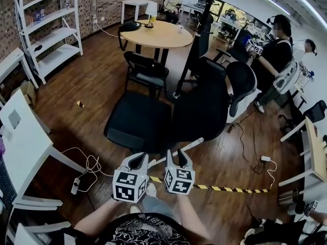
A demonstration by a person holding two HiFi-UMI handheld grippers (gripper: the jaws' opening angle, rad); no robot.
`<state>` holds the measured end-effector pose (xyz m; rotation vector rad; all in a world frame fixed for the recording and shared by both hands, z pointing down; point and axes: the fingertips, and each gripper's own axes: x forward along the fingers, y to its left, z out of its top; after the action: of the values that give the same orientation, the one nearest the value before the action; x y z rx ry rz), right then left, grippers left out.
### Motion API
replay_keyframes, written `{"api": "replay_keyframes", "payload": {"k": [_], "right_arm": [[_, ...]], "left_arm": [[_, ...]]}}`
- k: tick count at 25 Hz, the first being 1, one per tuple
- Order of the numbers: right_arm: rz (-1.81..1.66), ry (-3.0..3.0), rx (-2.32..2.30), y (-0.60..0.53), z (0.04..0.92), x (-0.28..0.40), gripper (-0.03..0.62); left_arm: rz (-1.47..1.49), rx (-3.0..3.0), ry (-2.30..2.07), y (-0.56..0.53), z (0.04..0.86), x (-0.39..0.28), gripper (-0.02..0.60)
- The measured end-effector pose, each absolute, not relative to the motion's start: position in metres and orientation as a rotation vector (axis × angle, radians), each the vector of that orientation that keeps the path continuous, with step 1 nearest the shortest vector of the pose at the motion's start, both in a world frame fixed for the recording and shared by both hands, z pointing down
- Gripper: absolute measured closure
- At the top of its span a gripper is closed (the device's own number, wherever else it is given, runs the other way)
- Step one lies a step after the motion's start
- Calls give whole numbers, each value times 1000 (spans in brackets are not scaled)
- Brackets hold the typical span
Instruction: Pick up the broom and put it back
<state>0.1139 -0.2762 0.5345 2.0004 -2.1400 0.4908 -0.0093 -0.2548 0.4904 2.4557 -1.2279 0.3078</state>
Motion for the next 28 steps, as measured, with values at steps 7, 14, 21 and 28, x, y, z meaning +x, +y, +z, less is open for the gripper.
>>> {"api": "replay_keyframes", "payload": {"k": [7,14,21,28], "right_arm": [[464,-2190,1983,-236,515,83,465],[378,-2289,1958,-207,474,61,511],[297,-2371,1926,-167,452,56,577],[271,-2416,1884,-114,442,75,594]], "left_arm": [[287,2432,-1232,-227,493,-28,577],[223,2426,-1282,-210,477,-33,577],[171,2438,-1360,-179,464,-28,577],[147,2461,-1395,-127,454,0,577]]}}
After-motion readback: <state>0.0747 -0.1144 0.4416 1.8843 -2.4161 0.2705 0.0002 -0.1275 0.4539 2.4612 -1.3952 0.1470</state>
